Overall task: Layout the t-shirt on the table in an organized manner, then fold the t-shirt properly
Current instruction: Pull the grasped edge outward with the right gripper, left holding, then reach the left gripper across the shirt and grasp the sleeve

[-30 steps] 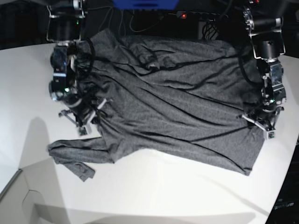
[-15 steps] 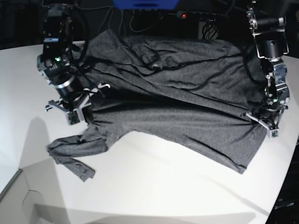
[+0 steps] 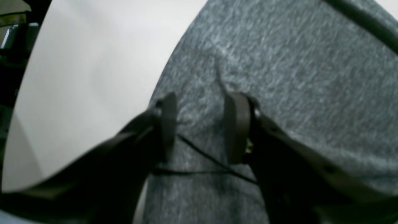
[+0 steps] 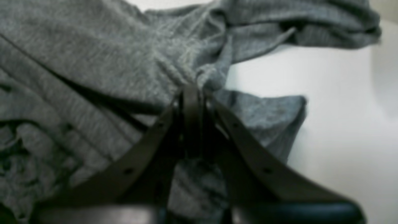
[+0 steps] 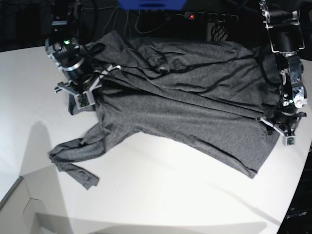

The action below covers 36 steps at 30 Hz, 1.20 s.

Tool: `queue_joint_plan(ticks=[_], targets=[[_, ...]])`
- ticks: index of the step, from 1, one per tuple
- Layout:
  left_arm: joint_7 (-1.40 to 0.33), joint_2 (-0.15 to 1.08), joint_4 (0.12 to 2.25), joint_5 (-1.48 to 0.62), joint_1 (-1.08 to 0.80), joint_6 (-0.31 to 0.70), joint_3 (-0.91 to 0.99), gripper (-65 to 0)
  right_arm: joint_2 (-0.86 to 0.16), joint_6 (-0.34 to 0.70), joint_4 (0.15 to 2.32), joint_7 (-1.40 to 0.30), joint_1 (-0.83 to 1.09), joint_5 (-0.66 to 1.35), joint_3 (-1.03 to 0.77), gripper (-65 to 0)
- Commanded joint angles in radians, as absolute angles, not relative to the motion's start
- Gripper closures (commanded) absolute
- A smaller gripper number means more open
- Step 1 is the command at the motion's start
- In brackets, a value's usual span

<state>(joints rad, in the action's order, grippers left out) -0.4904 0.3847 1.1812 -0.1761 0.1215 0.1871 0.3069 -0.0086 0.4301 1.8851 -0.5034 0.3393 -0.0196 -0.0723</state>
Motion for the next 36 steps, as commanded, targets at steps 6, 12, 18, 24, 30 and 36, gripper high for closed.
queue_joint_plan(ticks=[6, 12, 18, 24, 30, 36], targets=[[-0.461, 0.392, 1.29, -0.179, 0.139, 0.185, 0.309, -24.7, -0.001, 0.433, 1.906, -0.476, 0.403, -0.004, -0.007, 0.0], [-0.461, 0.338, 1.302, -0.177, 0.147, 0.185, 0.306, -24.7, -0.005, 0.433, 1.906, -0.481, 0.417, -0.005, 0.005, 0.0], [-0.461, 0.269, 1.333, -0.179, 0.148, 0.185, 0.306, -24.7, -0.024, 0.433, 1.908, -0.483, 0.424, -0.005, -0.001, -14.9], [-0.463, 0.22, 1.48, -0.179, 0.156, 0.185, 0.153, -24.7, -0.036, 0.433, 2.0, -0.478, 0.464, -0.005, -0.004, -27.1], [-0.463, 0.153, 1.52, -0.171, 0.217, 0.185, -0.14, -24.7, -0.033, 0.433, 2.017, -0.481, 0.475, -0.005, -0.077, -27.4], [-0.463, -0.002, 1.425, -0.17, 0.303, 0.185, -0.344, -24.7, -0.033, 0.433, 2.017, -0.483, 0.489, -0.005, -0.13, -27.4]])
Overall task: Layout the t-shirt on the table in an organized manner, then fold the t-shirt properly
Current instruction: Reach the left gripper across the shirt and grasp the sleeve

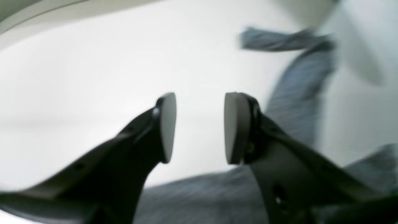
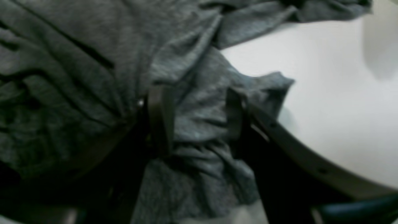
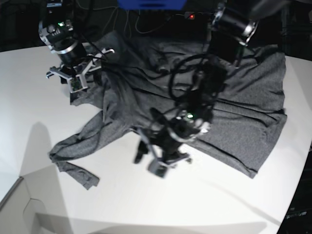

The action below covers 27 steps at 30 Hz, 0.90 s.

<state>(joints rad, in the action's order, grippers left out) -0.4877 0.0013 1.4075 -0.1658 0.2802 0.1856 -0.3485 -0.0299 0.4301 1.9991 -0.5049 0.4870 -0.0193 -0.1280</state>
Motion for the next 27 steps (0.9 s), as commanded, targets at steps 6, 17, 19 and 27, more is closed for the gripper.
queue_joint_plan(ticks=[6, 17, 19, 27], targets=[[-0.461, -0.093, 1.168, -0.17, 0.435, 0.183, -0.585, -24.7, -0.031, 0.433, 2.017, -0.483, 0.512, -0.005, -0.145, -27.4], [-0.298, -0.157, 0.648, -0.174, 0.588, 0.173, -0.691, -24.7, -0.03, 0.433, 2.002, -0.483, 0.533, -0.005, -0.143, -27.4], [-0.297, -0.157, 0.596, -0.174, 0.601, 0.173, -0.693, -24.7, -0.03, 0.433, 2.002, -0.483, 0.535, -0.005, -0.143, -27.4], [-0.332, -0.041, 0.636, -0.209, 0.582, 0.177, -0.585, -24.7, -0.031, 0.433, 1.991, -0.483, 0.529, -0.005, -0.137, -27.4]])
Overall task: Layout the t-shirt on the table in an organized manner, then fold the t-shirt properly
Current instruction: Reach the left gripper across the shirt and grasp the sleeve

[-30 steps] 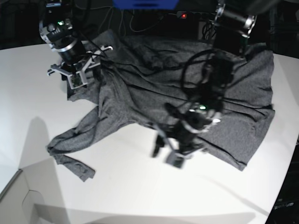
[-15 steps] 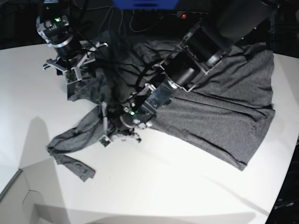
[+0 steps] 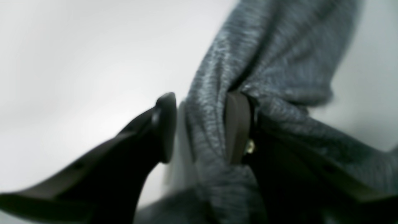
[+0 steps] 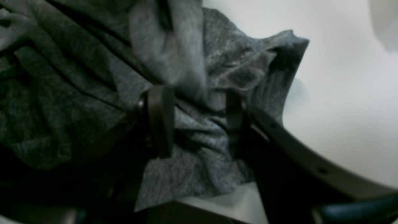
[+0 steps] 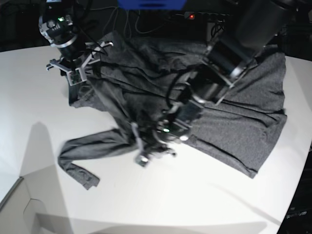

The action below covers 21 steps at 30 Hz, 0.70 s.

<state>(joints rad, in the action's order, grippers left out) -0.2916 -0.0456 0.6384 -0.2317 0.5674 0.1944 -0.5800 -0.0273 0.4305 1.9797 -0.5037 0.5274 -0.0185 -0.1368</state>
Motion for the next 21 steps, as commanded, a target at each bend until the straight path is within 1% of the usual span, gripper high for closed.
queue_joint_plan(ticks=[1, 6, 9, 14, 17, 21], targets=[[-0.355, -0.018, 0.674, -0.222, 0.568, 0.179, -0.542, -24.7, -0.03, 0.433, 1.988, -0.483, 0.516, -0.005, -0.137, -27.4], [-0.46, 0.071, 0.917, -0.239, 0.478, 0.18, -0.372, -24.7, -0.028, 0.433, 1.963, -0.484, 0.501, -0.005, -0.136, -27.4], [-0.486, 0.114, 1.05, -0.24, 0.415, 0.176, -0.271, -24.7, -0.028, 0.433, 1.96, -0.484, 0.499, -0.005, -0.136, -27.3], [-0.49, 0.122, 1.242, -0.242, 0.312, 0.182, -0.11, -24.7, -0.028, 0.433, 1.959, -0.483, 0.499, -0.005, -0.136, -27.3], [-0.483, 0.116, 1.349, -0.243, 0.288, 0.182, -0.087, -24.7, -0.028, 0.433, 1.959, -0.481, 0.499, -0.005, -0.136, -27.3], [-0.483, 0.061, 1.389, -0.237, 0.325, 0.183, -0.17, -24.7, -0.027, 0.433, 1.959, -0.483, 0.499, -0.004, -0.113, -27.3]])
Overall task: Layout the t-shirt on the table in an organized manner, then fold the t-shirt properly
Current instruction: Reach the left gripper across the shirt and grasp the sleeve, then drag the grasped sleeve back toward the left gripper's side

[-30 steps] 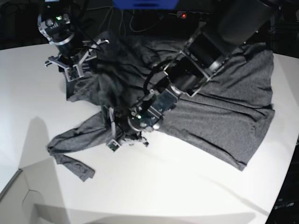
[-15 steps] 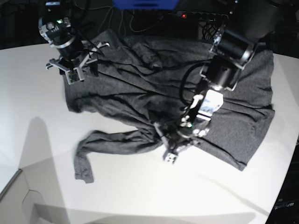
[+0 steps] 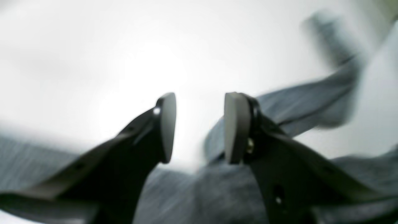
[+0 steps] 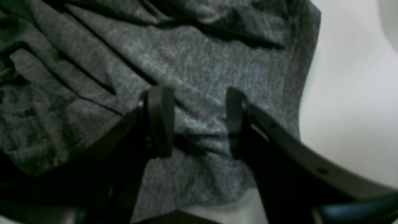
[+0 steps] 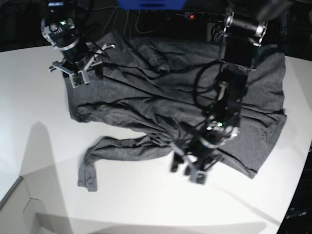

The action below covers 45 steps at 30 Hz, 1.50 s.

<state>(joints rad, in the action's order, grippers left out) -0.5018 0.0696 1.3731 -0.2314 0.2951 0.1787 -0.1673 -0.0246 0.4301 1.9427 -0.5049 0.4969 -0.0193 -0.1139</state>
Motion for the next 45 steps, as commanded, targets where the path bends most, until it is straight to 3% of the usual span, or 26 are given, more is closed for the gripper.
queue_joint_plan(ticks=[1, 6, 9, 13, 17, 27, 34, 37, 45], targets=[[-0.484, 0.039, 1.382, -0.231, 0.357, 0.183, -0.208, -24.7, -0.027, 0.433, 1.959, -0.483, 0.499, -0.004, -0.107, -27.3], [-0.483, -0.087, 1.133, -0.229, 0.524, 0.171, -0.421, -24.7, -0.027, 0.433, 1.959, -0.483, 0.504, -0.004, -0.091, -27.3], [-0.476, -0.157, 0.892, -0.229, 0.622, 0.136, -0.453, -24.7, -0.027, 0.433, 1.959, -0.483, 0.509, -0.005, -0.088, -27.3], [-0.306, -0.157, 0.567, -0.231, 0.723, 0.111, -0.455, -24.7, -0.027, 0.433, 1.959, -0.484, 0.512, -0.005, -0.088, -27.3], [-0.128, -0.157, 0.41, -0.231, 0.745, 0.104, -0.455, -24.7, -0.013, 0.433, 1.959, -0.484, 0.521, -0.005, -0.091, -27.3], [-0.119, -0.157, 0.354, -0.186, 0.719, 0.104, -0.539, -24.7, 0.001, 0.433, 1.959, -0.484, 0.516, -0.005, -0.087, -27.3], [-0.116, -0.022, 0.364, -0.157, 0.716, 0.104, -0.545, -24.7, 0.001, 0.433, 1.959, -0.484, 0.516, -0.005, -0.087, -27.3], [-0.116, 0.018, 0.366, -0.157, 0.717, 0.104, -0.443, -24.7, 0.001, 0.433, 1.959, -0.484, 0.516, -0.005, -0.087, -27.3], [-0.12, 0.067, 0.378, -0.156, 0.713, 0.111, 0.051, -24.7, 0.001, 0.433, 1.959, -0.484, 0.515, -0.005, -0.085, -27.3]])
